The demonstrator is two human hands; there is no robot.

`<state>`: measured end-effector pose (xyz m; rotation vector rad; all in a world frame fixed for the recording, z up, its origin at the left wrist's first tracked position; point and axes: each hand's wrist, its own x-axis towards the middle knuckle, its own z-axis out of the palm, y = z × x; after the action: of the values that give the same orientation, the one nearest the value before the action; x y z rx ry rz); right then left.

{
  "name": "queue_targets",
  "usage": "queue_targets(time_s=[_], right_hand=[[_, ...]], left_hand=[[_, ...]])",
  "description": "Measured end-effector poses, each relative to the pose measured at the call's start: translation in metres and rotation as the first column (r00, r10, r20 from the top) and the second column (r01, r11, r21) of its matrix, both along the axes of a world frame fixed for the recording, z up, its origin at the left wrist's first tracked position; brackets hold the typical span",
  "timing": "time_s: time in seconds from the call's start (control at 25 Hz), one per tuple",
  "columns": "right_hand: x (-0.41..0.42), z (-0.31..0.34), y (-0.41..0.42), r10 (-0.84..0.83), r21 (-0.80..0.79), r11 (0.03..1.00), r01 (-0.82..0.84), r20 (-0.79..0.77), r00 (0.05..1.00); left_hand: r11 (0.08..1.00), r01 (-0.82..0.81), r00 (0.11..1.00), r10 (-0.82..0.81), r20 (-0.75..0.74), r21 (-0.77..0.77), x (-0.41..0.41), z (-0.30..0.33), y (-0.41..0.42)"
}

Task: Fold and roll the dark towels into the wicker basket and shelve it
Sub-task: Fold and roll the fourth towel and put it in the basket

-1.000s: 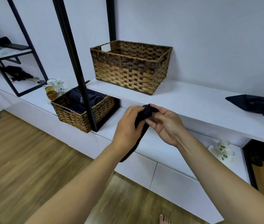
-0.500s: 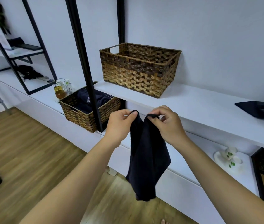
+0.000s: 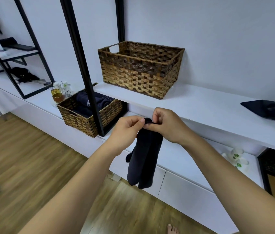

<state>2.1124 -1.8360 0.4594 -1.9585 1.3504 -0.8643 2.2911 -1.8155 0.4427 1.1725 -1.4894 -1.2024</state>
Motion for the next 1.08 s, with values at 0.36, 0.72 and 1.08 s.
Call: queue_targets(time_s=[0.36, 0.72, 1.08], right_hand=[[0.0, -0.013, -0.001, 0.03, 0.038, 0.999, -0.031, 0.011, 0.999], [0.001, -0.019, 0.003, 0.027, -0.108, 0.994, -0.009, 0.171, 0.985], [0.005, -0.017, 0.002, 0.036, -0.127, 0.992, -0.008, 0.221, 0.975]], left_hand=[[0.995, 0.052, 0.998, -0.055, 0.028, 0.084, 0.003, 0.001, -0.003], [0.995, 0.003, 1.0, -0.003, 0.003, 0.098, 0.001, 0.005, -0.004], [0.997, -0.051, 0.99, 0.058, -0.13, 0.062, -0.001, 0.002, -0.001]])
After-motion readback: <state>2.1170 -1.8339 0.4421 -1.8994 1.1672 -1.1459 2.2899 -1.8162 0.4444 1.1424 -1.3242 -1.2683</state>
